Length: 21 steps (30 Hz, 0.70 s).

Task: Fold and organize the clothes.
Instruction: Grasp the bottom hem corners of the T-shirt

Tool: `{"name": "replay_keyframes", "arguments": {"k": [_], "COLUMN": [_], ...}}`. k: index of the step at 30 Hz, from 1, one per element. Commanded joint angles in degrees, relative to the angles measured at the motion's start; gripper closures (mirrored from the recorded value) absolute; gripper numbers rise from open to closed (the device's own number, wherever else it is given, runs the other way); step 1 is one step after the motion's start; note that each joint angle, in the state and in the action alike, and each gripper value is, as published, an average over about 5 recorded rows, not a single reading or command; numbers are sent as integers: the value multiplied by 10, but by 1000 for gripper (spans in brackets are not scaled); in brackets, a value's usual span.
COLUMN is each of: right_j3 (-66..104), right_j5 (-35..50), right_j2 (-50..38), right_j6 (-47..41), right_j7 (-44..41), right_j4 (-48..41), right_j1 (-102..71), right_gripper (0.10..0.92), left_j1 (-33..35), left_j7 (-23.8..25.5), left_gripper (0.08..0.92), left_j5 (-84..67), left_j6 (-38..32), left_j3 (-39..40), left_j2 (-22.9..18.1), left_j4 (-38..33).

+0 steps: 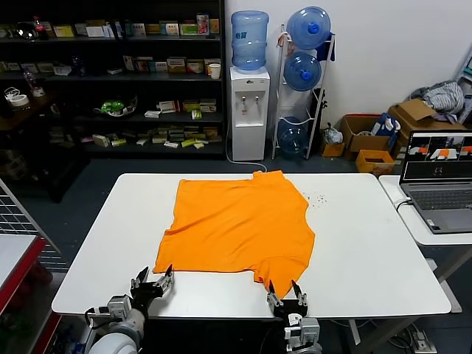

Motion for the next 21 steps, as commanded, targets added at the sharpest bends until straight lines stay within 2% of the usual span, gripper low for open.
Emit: {"name": "replay_keyframes", "arguments": {"k": [1, 12, 17, 21], "right_j3": [-9, -7, -9, -9], "right_j5": [-4, -1, 12, 42], "right_j2": [6, -2, -19, -55], "right_j6": [-3, 3, 4, -6], "right_j7": [4, 4, 5, 15], "right_j4": [-9, 14, 38, 81], "right_j1": [8, -6, -23, -58], "right_gripper": [554, 868, 901, 901], "left_j1": [-9, -10, -6, 16], "left_j7": [0, -5, -10, -27], "left_gripper": [372, 684, 831, 901], "left_j5": [1, 1, -1, -11], "left_j6": [3, 2, 1, 3], "left_j3": [8, 13, 13, 15], "left_j2": [-3, -6, -5, 8], "left_j4": [12, 2, -11, -45]}}
